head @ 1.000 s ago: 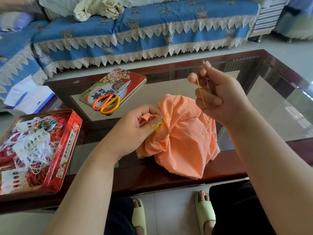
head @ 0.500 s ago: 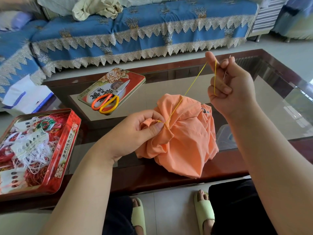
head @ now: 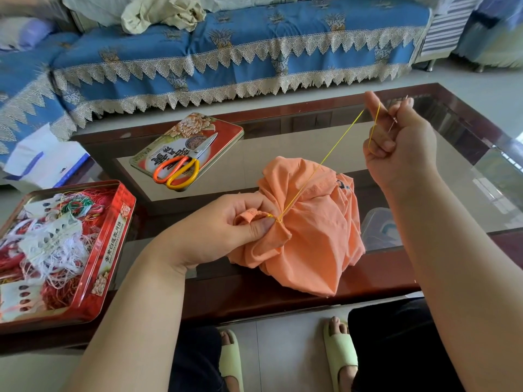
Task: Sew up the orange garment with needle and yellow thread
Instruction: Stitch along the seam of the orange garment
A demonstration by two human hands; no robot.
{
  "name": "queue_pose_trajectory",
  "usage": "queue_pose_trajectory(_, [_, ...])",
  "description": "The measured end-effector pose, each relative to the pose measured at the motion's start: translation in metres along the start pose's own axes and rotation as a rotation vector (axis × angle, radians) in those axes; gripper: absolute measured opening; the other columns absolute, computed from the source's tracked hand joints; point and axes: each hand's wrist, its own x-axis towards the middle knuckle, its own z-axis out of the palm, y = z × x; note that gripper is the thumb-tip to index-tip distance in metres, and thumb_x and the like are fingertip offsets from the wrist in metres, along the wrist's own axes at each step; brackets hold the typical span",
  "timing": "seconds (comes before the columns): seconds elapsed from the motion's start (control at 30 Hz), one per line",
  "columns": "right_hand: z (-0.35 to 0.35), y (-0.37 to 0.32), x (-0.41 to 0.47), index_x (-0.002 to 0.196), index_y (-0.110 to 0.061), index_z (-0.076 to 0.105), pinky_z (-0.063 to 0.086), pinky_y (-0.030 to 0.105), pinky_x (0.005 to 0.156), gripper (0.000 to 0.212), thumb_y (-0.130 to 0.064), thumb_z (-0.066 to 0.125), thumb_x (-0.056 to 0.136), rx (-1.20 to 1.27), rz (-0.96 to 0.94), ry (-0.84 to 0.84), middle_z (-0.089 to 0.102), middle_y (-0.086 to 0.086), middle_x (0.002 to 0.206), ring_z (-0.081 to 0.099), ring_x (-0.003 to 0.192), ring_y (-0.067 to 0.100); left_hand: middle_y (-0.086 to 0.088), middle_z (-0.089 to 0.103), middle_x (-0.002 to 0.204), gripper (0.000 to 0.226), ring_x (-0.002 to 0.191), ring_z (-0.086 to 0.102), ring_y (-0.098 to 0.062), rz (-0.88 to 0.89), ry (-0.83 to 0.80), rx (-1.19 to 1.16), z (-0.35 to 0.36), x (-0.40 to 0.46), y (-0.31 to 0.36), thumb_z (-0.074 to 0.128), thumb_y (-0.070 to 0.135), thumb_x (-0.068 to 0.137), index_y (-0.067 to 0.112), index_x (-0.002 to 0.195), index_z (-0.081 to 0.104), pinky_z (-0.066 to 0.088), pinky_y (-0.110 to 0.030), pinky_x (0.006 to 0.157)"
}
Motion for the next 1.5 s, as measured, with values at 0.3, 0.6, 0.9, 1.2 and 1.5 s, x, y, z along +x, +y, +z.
queue_pose_trajectory(0.3, [0.002,0.01,0.002,0.075,-0.02,0.036,0.021,0.02,0.042,0.032,-0.029,0.031,0.106,-0.378,-0.022,0.0,0.073,0.006,0.105,0.024,0.041,0.011,0.006,0.064,0.075,0.022,0.078,0.061,-0.008,0.043,0.059,-0.123,0.0,0.0,0.0,0.065,0.043,0.085,0.022,0.078,0.07,0.047,-0.021,0.071])
queue_pose_trajectory(0.6, [-0.014,0.013,0.017,0.076,-0.018,0.04,0.031,0.019,0.041,0.033,-0.032,0.033,0.105,-0.529,0.074,0.088,0.075,0.007,0.091,0.033,0.044,0.009,0.003,0.066,0.084,0.041,0.085,0.062,-0.01,0.12,-0.03,-0.217,-0.004,-0.005,-0.004,0.056,0.05,0.081,0.012,0.09,0.068,0.048,-0.018,0.077])
queue_pose_trajectory(0.9, [-0.014,0.025,0.022,0.08,-0.015,0.04,0.028,0.016,0.039,0.032,-0.03,0.03,0.106,-0.611,0.263,0.192,0.073,0.007,0.089,0.032,0.039,0.004,-0.019,0.065,0.096,0.046,0.096,0.061,-0.033,0.119,-0.05,-0.247,-0.003,-0.003,-0.003,0.064,0.051,0.081,0.009,0.102,0.068,0.052,-0.027,0.088])
queue_pose_trajectory(1.2, [-0.023,0.023,0.027,0.085,-0.017,0.048,0.046,0.018,0.052,0.029,-0.032,0.033,0.105,-0.597,0.045,0.276,0.074,0.006,0.09,0.056,0.052,0.007,-0.012,0.066,0.09,0.043,0.092,0.061,-0.02,0.07,-0.157,-0.209,-0.005,-0.006,0.001,0.069,0.05,0.078,0.012,0.098,0.073,0.05,-0.024,0.084])
queue_pose_trajectory(1.5, [-0.023,0.02,0.029,0.081,-0.017,0.048,0.048,0.019,0.05,0.031,-0.031,0.033,0.105,-0.584,-0.061,0.246,0.072,0.006,0.082,0.061,0.053,0.009,0.007,0.069,0.091,0.03,0.092,0.064,-0.008,0.045,-0.193,-0.272,-0.005,-0.007,0.005,0.067,0.049,0.078,0.025,0.093,0.075,0.048,-0.018,0.08])
